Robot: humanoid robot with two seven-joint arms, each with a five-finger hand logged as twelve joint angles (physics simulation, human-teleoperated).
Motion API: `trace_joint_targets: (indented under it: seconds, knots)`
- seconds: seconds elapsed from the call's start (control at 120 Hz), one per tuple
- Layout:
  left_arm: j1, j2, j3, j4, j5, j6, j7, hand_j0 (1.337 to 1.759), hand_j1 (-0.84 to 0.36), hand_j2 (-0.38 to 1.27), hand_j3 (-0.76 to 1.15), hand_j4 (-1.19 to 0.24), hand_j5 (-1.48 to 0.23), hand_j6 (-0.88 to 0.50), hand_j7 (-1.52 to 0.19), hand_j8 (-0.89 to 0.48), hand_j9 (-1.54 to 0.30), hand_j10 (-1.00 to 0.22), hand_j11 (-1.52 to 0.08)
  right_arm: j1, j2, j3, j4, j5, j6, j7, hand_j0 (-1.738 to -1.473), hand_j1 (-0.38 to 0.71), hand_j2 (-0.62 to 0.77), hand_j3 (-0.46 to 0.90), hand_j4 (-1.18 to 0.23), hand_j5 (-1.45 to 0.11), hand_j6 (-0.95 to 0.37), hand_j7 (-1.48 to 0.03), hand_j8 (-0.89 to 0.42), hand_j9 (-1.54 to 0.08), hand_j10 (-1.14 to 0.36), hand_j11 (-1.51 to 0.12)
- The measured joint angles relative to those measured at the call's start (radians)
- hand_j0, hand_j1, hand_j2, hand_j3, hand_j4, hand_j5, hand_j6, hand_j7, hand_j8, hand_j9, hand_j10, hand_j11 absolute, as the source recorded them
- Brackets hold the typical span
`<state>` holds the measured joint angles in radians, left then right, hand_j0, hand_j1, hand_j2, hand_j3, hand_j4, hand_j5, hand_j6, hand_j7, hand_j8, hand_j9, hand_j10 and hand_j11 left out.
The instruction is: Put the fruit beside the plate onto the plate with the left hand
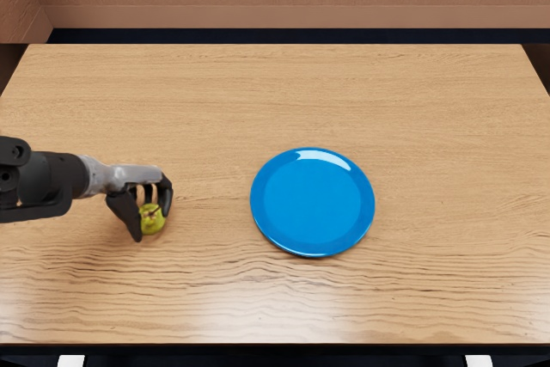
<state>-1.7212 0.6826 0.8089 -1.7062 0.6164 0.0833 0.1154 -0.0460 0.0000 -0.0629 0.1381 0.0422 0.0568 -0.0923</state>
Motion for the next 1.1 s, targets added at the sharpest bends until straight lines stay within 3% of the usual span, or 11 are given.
trace_joint_targets:
  seconds: [0.333, 0.692, 0.942, 1.1]
  knots:
    - [-0.079, -0.019, -0.048, 0.006, -0.089, -0.061, 0.0, 1.642, -0.36, 0.45, 0.0, -0.58, -1.27, -0.27, -1.17, -0.4, -1.2, -0.84, -1.21, 0.0, 0.0, 0.0, 0.0, 0.0, 0.0, 0.0, -1.658, -0.32, 0.0, 0.0, -0.02, -0.03, -0.02, -0.03, -0.02, -0.03, -0.02, -0.03]
    - [-0.121, -0.063, -0.142, 0.041, -0.193, -0.139, -0.002, 1.647, -0.42, 0.63, 0.0, -0.57, -1.28, -0.29, -1.18, -0.38, -1.19, -0.85, -1.2, 0.0, 0.0, 0.0, 0.0, 0.0, 0.0, 0.0, -1.658, -0.32, 0.0, 0.0, -0.02, -0.03, -0.02, -0.03, -0.02, -0.03, -0.02, -0.03]
    - [-0.132, -0.119, -0.192, 0.063, -0.241, -0.157, 0.0, 1.653, -0.46, 0.78, 0.0, -0.73, -1.24, -0.35, -1.17, -0.44, -1.16, -0.86, -1.17, 0.0, 0.0, 0.0, 0.0, 0.0, 0.0, 0.0, -1.658, -0.32, 0.0, 0.0, -0.02, -0.03, -0.02, -0.03, -0.02, -0.03, -0.02, -0.03]
    - [-0.132, -0.17, -0.224, 0.085, -0.264, -0.163, 0.001, 1.654, -0.44, 0.74, 0.0, -0.74, -1.24, -0.36, -1.17, -0.45, -1.15, -0.87, -1.16, 0.0, 0.0, 0.0, 0.0, 0.0, 0.0, 0.0, -1.658, -0.32, 0.0, 0.0, -0.02, -0.03, -0.02, -0.03, -0.02, -0.03, -0.02, -0.03]
